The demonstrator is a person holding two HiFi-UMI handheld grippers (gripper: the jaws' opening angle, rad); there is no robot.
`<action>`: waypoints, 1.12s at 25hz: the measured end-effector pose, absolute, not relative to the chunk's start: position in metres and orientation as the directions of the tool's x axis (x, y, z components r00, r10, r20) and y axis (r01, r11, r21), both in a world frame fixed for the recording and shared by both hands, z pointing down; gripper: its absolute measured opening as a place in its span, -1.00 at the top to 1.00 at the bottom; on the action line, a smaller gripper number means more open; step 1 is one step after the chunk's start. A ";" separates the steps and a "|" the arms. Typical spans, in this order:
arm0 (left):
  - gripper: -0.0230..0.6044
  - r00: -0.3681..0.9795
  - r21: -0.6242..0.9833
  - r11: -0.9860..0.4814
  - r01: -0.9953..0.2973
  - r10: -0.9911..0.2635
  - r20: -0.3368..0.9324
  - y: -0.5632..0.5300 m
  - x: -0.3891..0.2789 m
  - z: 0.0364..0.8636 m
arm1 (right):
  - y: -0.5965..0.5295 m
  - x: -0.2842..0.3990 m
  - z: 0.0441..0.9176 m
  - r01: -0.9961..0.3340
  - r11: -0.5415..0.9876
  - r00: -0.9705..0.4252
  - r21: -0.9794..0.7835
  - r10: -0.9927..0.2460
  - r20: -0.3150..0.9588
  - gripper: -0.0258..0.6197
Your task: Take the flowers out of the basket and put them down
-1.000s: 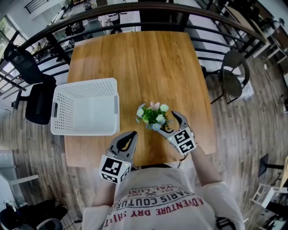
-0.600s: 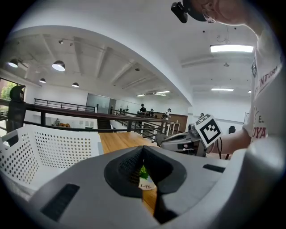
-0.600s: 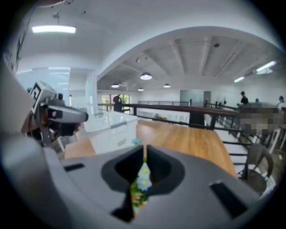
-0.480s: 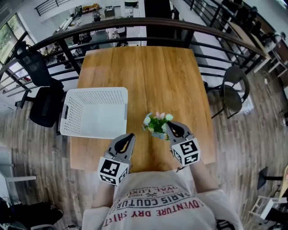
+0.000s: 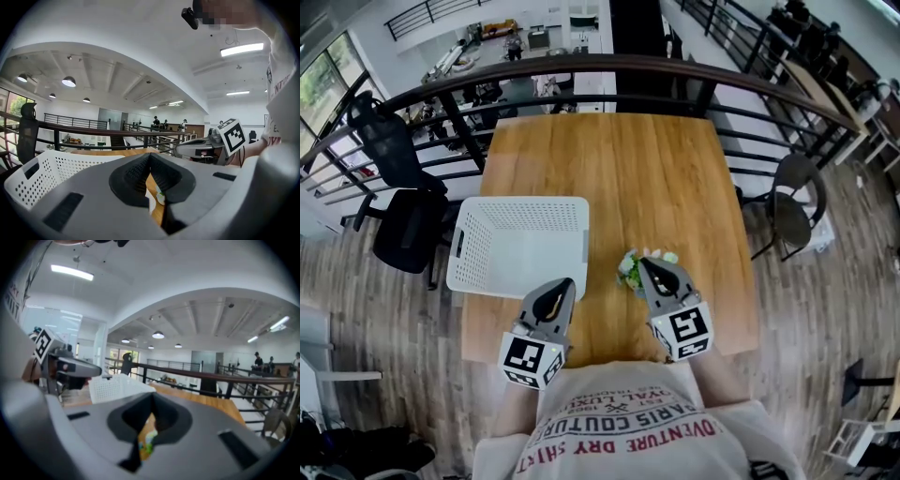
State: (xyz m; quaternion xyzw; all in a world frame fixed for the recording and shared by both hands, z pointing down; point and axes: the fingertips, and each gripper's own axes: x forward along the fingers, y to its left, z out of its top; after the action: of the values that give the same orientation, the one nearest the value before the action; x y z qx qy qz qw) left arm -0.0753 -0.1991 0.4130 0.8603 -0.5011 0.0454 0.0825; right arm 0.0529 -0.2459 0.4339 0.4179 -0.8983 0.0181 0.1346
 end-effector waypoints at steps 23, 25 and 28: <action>0.85 0.465 0.090 -0.457 -0.885 -0.879 0.110 -0.200 -0.131 0.393 | -0.231 -0.011 0.411 -0.724 0.688 -0.673 0.052 -0.720 0.171 0.83; 0.85 0.460 0.095 -0.451 -0.887 -0.881 0.108 -0.198 -0.136 0.392 | -0.231 -0.015 0.409 -0.728 0.685 -0.671 0.042 -0.723 0.165 0.83; 0.85 0.452 0.098 -0.443 -0.891 -0.886 0.100 -0.198 -0.144 0.390 | -0.232 -0.020 0.402 -0.736 0.677 -0.667 0.029 -0.731 0.146 0.83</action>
State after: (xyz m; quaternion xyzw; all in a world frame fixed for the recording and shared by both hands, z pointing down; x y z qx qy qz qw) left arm -0.1439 -0.1975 0.3903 0.8493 -0.5232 0.0169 0.0679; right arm -0.0202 -0.2320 0.4023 0.4017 -0.9127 0.0163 0.0730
